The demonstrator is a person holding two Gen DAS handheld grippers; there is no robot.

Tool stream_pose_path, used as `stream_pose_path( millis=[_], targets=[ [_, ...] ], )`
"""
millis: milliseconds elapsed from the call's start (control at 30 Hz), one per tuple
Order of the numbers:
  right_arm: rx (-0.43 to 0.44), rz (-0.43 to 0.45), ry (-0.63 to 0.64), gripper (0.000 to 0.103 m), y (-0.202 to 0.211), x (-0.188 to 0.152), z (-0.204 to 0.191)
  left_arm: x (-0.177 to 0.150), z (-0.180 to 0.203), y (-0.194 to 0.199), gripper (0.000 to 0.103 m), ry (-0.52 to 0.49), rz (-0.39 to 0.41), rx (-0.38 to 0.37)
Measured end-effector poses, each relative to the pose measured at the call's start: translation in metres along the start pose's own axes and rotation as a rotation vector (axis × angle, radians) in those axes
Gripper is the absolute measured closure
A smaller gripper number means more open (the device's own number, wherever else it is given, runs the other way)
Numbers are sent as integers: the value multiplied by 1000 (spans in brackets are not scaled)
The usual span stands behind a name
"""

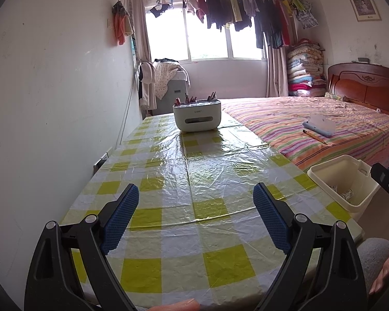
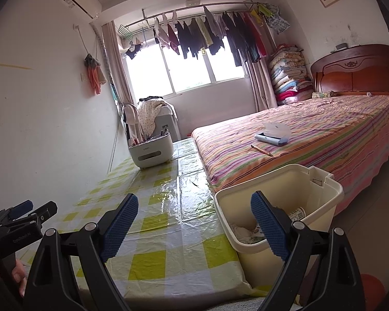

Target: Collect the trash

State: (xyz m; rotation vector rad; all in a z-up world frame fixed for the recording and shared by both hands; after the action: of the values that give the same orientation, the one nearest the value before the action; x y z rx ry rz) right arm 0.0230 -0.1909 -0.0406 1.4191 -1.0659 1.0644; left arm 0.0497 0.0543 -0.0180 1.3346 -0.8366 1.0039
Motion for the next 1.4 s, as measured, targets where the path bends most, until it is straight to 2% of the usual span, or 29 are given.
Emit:
stream_pose_path(
  millis=[1400],
  targets=[
    [-10,-3,-2,17,3,-1,5,1,-4,6,15,1,12,-4]
  ],
)
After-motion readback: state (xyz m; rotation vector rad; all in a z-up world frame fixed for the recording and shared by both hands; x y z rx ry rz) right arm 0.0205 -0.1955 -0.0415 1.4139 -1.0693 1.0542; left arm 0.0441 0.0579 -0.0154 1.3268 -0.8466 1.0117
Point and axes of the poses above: each gripper's, at about its wrist camera, not at the fingertips, and y roughly against the way its jaws point, z to its right, x to its top, the point moved 5 cm from there along -y, roughly the way its jaws point, and after that the axes turned 12 degrees about y, right-handed, at the moved point
